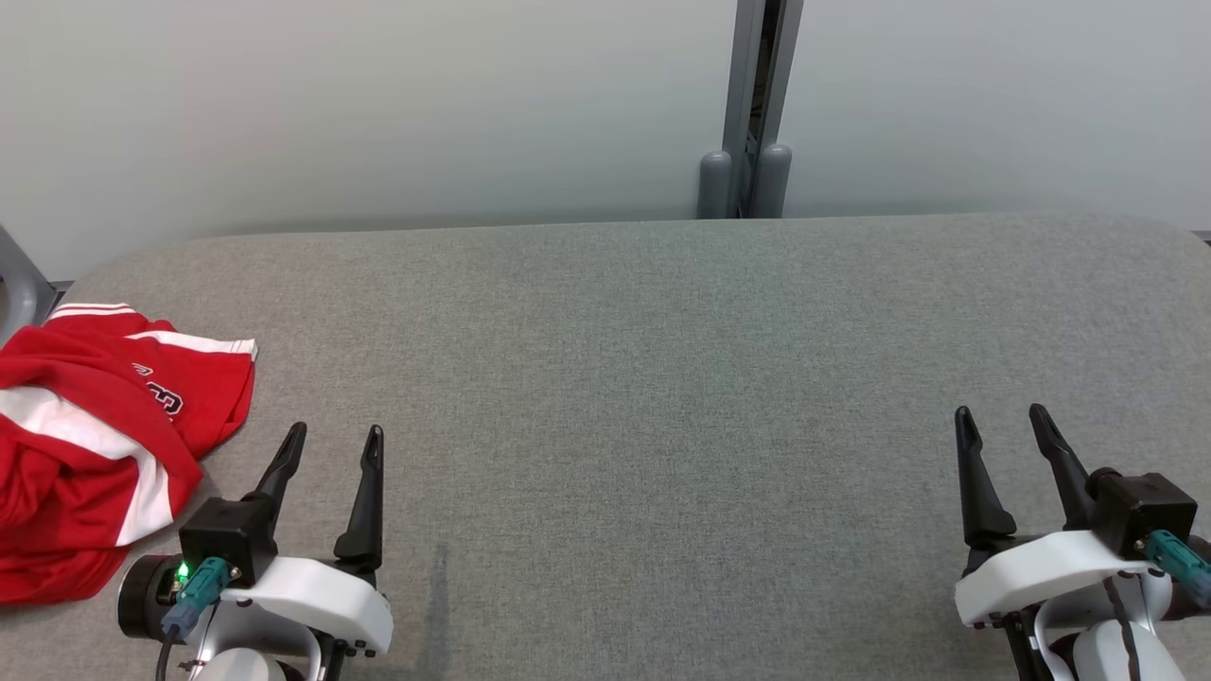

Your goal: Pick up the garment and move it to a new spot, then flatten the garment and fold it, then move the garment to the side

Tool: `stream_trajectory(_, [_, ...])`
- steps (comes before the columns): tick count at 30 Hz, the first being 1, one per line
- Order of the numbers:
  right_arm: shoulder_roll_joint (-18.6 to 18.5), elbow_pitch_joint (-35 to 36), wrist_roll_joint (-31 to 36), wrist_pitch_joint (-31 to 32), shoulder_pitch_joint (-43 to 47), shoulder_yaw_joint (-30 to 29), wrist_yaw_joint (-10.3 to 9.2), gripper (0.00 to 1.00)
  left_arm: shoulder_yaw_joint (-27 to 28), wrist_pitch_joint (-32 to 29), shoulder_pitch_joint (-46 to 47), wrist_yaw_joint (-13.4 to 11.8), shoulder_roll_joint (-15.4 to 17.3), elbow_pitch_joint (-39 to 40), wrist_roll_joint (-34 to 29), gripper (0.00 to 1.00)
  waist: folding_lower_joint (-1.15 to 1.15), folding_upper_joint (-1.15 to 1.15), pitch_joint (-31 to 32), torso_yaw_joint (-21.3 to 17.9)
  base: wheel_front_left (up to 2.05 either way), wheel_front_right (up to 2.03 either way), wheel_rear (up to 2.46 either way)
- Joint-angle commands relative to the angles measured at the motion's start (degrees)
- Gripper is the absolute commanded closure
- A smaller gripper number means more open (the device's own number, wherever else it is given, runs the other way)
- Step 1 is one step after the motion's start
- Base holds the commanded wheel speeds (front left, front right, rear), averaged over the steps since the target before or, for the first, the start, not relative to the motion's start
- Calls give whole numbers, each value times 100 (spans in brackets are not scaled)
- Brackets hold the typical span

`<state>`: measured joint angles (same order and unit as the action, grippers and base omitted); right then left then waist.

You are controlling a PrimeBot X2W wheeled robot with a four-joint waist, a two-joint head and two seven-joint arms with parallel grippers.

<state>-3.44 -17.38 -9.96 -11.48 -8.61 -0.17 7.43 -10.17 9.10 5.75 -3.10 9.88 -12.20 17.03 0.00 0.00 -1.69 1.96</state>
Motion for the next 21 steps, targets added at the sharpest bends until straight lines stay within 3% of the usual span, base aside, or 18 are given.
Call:
stream_trajectory(1, [-1,-28,52,-54,-19,5,10,0,-5,-20,-32,-35,25,-26,-58,0,0,0,12,-5,0,0,0])
stream_trajectory(21, [22,-94,-107,-61,8,-27,10,0,-82,-118,51,-16,57,-47,129,0,0,0,47,66,0,0,0])
